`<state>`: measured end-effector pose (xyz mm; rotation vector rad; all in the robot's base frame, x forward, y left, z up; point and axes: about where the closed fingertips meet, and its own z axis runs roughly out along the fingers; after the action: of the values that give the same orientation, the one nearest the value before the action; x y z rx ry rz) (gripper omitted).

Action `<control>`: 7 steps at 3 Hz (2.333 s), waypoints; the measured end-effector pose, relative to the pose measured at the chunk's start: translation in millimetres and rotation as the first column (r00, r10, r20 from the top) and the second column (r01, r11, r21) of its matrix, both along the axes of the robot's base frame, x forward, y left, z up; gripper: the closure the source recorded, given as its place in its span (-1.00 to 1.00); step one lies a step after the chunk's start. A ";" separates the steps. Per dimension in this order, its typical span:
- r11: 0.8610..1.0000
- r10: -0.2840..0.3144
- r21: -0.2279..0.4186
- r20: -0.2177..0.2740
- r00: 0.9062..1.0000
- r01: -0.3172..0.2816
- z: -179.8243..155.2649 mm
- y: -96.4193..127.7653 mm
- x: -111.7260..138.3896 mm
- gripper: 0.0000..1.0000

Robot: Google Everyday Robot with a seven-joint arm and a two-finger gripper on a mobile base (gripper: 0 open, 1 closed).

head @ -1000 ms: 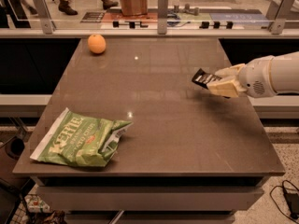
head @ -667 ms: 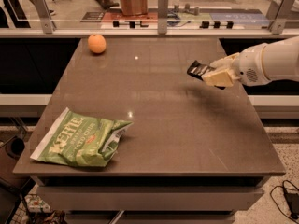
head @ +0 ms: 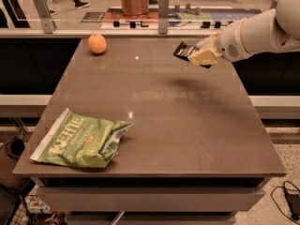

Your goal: Move rxbar chocolate near orange

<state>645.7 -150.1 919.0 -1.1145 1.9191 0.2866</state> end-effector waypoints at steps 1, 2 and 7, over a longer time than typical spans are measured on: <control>1.000 0.002 -0.030 0.033 0.999 -0.001 15.5 20.0 23.9 1.00; 0.999 0.015 -0.043 0.061 0.998 -0.013 26.1 41.3 49.5 1.00; 0.979 0.199 0.027 0.068 0.978 -0.202 -1.9 162.5 119.4 1.00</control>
Offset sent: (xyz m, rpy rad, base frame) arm 0.0813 0.0631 0.0423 -0.0561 -0.1020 0.0227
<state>765.1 12.3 917.1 -1.2816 1.7409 0.3877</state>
